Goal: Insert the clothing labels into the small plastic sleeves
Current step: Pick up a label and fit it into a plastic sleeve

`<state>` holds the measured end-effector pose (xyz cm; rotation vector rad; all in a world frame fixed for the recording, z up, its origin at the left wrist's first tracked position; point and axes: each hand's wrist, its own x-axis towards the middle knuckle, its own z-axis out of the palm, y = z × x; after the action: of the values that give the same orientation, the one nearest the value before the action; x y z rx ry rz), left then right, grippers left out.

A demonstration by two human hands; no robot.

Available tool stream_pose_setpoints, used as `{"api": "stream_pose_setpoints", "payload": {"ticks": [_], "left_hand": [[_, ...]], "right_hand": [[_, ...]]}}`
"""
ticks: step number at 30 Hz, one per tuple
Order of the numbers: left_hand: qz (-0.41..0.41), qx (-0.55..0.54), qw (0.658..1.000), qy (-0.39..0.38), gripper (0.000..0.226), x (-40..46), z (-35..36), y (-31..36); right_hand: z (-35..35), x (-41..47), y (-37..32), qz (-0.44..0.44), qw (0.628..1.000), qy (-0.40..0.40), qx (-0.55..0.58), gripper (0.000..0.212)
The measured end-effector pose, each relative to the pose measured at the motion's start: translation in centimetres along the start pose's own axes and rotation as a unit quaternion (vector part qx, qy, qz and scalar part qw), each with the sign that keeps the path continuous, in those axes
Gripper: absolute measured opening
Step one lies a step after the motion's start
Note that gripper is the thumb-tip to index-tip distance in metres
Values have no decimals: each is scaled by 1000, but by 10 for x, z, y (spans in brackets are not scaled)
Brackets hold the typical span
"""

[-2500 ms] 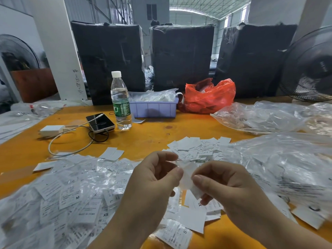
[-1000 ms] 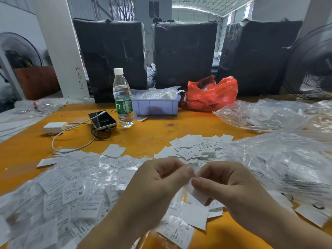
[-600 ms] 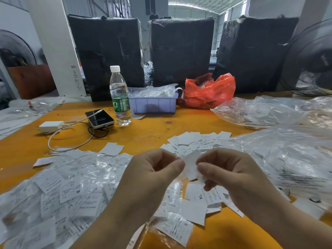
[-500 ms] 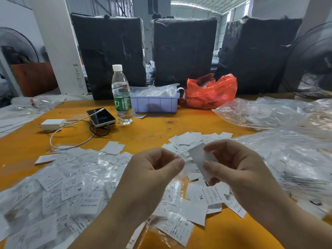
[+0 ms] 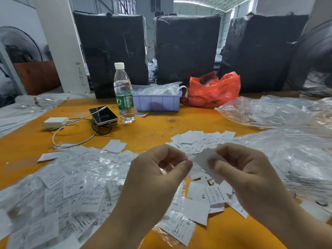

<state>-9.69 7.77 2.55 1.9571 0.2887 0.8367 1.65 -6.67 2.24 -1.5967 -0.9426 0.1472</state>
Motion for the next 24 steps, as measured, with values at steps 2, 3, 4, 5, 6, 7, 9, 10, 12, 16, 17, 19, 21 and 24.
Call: {"api": "stream_pose_setpoints", "payload": {"ticks": [2, 3, 4, 5, 6, 7, 9, 10, 12, 16, 17, 19, 21, 24], "left_hand": [[-10, -12, 1000, -3, 8, 0, 0, 0], [-16, -19, 1000, -5, 7, 0, -1, -1], [-23, -26, 999, -8, 5, 1, -1, -1], [-29, -34, 999, -12, 4, 1, -2, -1], [-36, -45, 998, -17, 4, 2, -2, -1], [-45, -62, 997, -21, 7, 2, -2, -1], [-73, -118, 990, -26, 17, 4, -3, -1], [-92, -146, 985, -27, 19, 5, -4, -1], [-126, -190, 973, -33, 19, 7, -5, -2], [-150, -222, 963, -36, 18, 8, -4, -3], [-151, -223, 962, -39, 18, 8, -4, -3], [-150, -220, 963, -45, 20, 8, -2, -4], [-149, -219, 963, -49, 20, 7, -2, -4], [-146, -212, 965, -51, 19, 6, -1, -3]], "right_hand": [[2, -1, -1, -3, 1000, -9, -11, 15], [2, -2, 0, -2, 1000, -16, -11, 17], [3, -2, 1, 0, 1000, -22, -8, 18], [3, -2, 1, 2, 1000, -27, -4, 19], [3, -2, 1, 5, 1000, -30, 1, 19], [3, -2, 2, 7, 999, -31, 6, 19], [3, -1, 3, 7, 999, -33, 11, 19], [3, -1, 4, 6, 999, -32, 14, 19], [3, 0, 5, 5, 999, -29, 25, 20], [3, 3, 6, 3, 998, -10, 57, 16], [3, 3, 6, 4, 998, -5, 62, 14], [3, 4, 6, 5, 998, 1, 69, 14], [3, 4, 6, 6, 997, -1, 74, 18], [4, 3, 4, 0, 995, 2, 102, 15]]}}
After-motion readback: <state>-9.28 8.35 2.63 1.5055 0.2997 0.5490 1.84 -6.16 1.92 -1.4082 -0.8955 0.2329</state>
